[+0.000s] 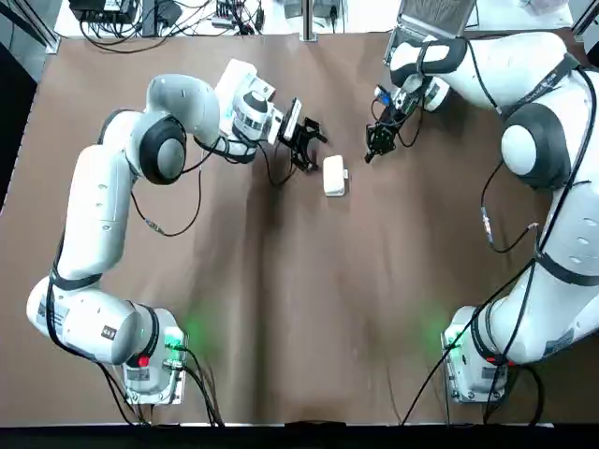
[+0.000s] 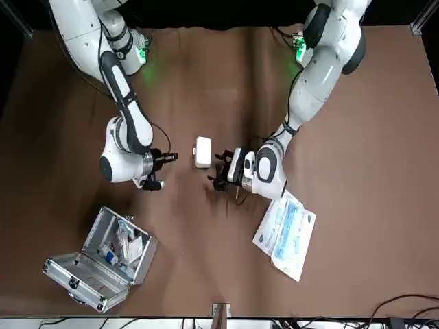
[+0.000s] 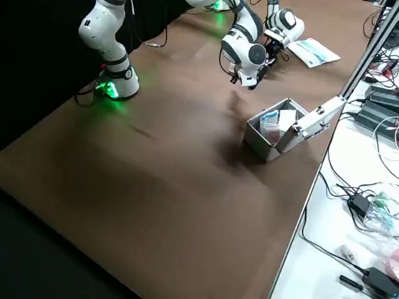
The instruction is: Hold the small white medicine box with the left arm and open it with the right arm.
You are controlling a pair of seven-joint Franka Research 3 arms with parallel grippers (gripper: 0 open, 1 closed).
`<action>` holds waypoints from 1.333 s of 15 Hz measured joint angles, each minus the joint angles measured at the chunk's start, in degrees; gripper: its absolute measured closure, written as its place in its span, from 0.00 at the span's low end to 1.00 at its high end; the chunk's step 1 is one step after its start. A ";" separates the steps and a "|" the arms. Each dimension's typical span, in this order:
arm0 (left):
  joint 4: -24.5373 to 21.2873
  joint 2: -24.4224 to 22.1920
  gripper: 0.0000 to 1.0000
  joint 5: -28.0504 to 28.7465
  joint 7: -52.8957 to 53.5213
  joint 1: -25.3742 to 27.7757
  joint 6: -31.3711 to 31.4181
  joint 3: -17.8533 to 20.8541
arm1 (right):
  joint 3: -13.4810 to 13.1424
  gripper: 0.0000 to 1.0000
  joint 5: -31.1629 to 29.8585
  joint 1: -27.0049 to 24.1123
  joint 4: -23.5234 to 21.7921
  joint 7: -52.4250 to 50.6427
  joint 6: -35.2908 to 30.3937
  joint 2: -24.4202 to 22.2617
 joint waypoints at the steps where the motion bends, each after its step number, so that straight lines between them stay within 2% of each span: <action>1: 0.00 0.38 0.00 0.00 0.24 -0.28 0.43 0.00 | 0.01 0.99 0.78 0.37 0.00 -0.22 0.43 0.38; 9: 0.26 2.49 0.03 -1.77 0.17 -2.22 3.60 -0.06 | -0.17 0.99 3.85 1.86 0.15 -2.47 1.13 4.47; 10: 0.27 2.49 0.11 -1.78 0.11 -2.23 3.59 -0.11 | -0.21 0.99 3.98 1.79 0.21 -2.62 1.06 4.73; 12: 0.20 2.49 0.15 -1.72 0.12 -2.23 3.31 -0.08 | -0.26 0.99 4.41 1.67 0.39 -2.71 0.30 4.92; 17: -0.02 2.42 0.55 -1.59 1.25 -1.89 2.11 0.18 | -0.21 0.99 7.45 1.72 1.01 -3.66 -1.25 5.04; 19: 0.12 2.43 0.58 -1.63 1.33 -1.91 2.38 0.18 | -0.18 0.99 8.24 1.84 1.04 -4.46 -1.33 5.26; 20: 0.35 2.44 0.64 -1.68 1.34 -1.97 2.81 0.18 | -0.16 0.99 8.44 1.88 1.08 -4.76 -1.34 5.47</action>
